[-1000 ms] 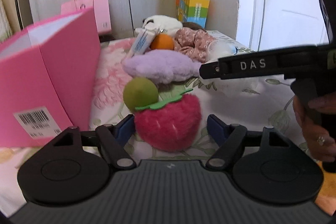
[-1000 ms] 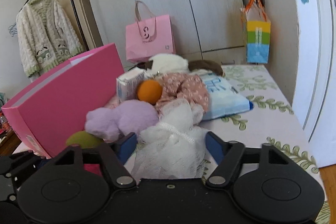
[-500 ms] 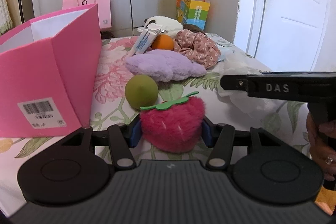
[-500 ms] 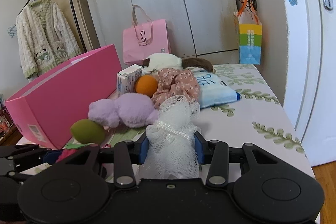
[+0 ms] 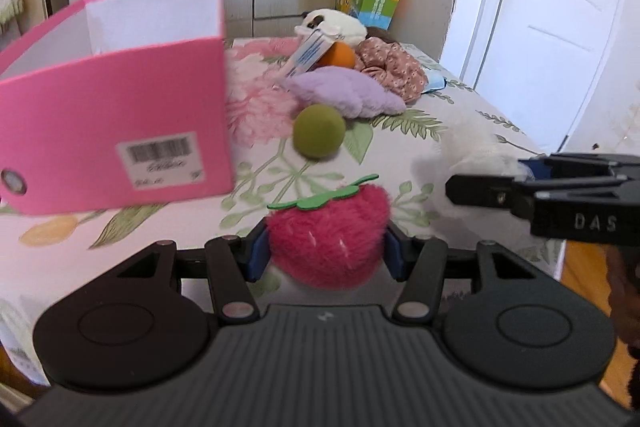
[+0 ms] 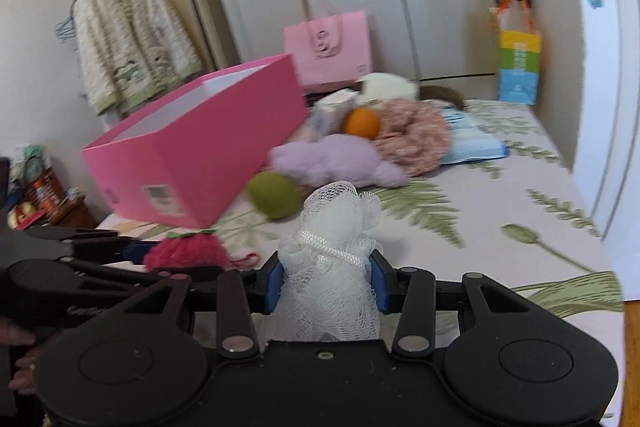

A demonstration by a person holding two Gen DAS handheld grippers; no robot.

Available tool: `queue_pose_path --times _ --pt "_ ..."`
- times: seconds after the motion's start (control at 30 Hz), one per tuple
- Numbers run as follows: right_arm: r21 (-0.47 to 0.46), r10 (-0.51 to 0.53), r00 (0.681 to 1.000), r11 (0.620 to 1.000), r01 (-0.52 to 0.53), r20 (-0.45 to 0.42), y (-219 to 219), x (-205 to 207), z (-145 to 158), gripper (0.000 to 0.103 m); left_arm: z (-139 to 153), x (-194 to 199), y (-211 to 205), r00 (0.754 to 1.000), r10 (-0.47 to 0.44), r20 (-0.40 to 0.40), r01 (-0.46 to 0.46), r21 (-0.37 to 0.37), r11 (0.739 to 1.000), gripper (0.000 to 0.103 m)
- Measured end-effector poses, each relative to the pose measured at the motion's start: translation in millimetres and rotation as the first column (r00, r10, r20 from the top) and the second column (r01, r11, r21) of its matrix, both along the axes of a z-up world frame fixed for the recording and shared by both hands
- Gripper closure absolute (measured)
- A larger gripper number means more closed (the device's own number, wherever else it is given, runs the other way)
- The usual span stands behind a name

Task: Organize soft objects
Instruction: 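Carry both plush items over the pink box and open both tools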

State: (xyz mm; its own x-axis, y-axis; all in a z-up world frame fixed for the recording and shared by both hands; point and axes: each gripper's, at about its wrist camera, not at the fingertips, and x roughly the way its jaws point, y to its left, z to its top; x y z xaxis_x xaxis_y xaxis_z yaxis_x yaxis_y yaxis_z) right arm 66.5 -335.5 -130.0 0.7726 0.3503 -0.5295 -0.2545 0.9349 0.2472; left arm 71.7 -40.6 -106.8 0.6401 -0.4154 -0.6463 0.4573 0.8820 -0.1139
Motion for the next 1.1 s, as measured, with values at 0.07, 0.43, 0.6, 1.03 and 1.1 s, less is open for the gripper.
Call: queue_pose_path --times 0.07,0.43,0.6,1.03,1.1 --pt "0.009 0.036 0.999 0.999 -0.036 -0.013 10 -3 5 0.054 5 -2 9 1.000 0.005 -0.010 -0.005 -0.004 1.000 0.049" --pt "0.040 0.233 0.971 0.972 -0.231 -0.060 68 5 29 0.054 31 -7 57 0.999 0.040 0.005 -0.040 0.010 0.999 0.049" --pt "0.032 0.306 0.951 0.952 -0.305 -0.044 83 8 49 0.054 45 -7 76 0.998 0.053 0.027 -0.054 0.041 0.998 0.049" --pt "0.017 0.367 0.929 0.930 -0.368 0.044 102 45 112 0.054 120 30 105 0.994 0.020 0.108 -0.024 0.033 0.999 0.048" --pt "0.016 0.359 0.931 0.933 -0.360 0.063 103 62 121 0.054 131 44 107 0.990 0.033 0.137 -0.036 0.021 0.999 0.048"
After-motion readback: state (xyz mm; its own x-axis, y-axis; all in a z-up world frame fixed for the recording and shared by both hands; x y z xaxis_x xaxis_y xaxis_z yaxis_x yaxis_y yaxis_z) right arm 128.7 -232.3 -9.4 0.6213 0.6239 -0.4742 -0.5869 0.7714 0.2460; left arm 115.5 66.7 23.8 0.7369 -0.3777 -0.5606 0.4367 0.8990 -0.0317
